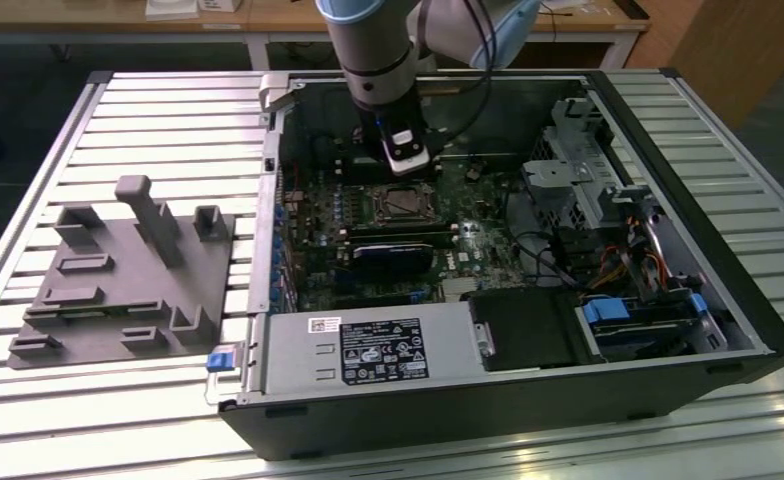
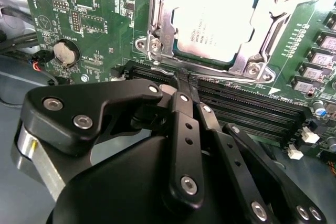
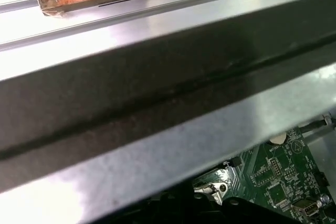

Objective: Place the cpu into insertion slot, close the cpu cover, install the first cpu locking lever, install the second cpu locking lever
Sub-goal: 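Install the first cpu locking lever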

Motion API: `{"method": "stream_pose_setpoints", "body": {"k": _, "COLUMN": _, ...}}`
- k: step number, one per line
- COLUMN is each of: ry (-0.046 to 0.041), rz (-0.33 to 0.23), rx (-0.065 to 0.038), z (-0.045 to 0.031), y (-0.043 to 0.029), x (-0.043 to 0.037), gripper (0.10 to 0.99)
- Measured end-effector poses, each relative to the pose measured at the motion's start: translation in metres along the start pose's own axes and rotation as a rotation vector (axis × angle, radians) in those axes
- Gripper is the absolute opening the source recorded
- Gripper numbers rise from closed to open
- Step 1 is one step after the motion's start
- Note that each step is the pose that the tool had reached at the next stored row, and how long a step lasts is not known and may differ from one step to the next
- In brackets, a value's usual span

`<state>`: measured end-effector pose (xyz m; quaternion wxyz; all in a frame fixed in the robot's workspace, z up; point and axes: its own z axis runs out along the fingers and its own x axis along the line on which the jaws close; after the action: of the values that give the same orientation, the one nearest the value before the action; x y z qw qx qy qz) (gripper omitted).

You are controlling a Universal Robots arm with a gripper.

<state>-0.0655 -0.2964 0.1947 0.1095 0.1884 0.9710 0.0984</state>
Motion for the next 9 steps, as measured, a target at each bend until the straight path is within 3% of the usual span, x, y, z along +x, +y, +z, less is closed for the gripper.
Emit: {"method": "stream_pose_setpoints", "body": {"k": 9, "ry": -0.0063, "rz": 0.003, "rx": 0.006, "z": 0.0031, "y": -0.0018, "x": 0.0006, "gripper": 0.106}}
